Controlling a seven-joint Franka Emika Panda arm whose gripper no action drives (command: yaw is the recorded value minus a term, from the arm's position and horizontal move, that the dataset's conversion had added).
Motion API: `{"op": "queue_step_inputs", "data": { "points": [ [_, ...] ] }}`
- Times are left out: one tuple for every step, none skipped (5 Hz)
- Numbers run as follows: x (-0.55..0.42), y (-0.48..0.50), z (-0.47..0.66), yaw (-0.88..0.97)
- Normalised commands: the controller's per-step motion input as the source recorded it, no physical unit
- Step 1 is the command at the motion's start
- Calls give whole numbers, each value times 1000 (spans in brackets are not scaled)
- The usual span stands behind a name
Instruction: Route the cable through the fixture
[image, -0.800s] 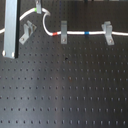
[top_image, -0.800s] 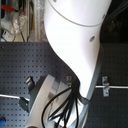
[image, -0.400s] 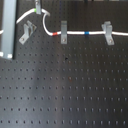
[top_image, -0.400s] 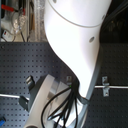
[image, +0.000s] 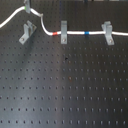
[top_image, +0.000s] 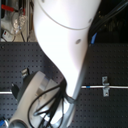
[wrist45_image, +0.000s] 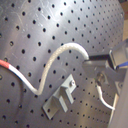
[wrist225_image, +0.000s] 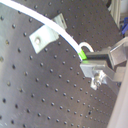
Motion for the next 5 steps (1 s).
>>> {"op": "queue_step_inputs", "data": {
  "points": [
    [-306,137,221,674],
    [-226,-16,153,666],
    [-220,-250,140,569],
    [-334,-352,121,400],
    [-378,-347,74,394]
  ]
}}
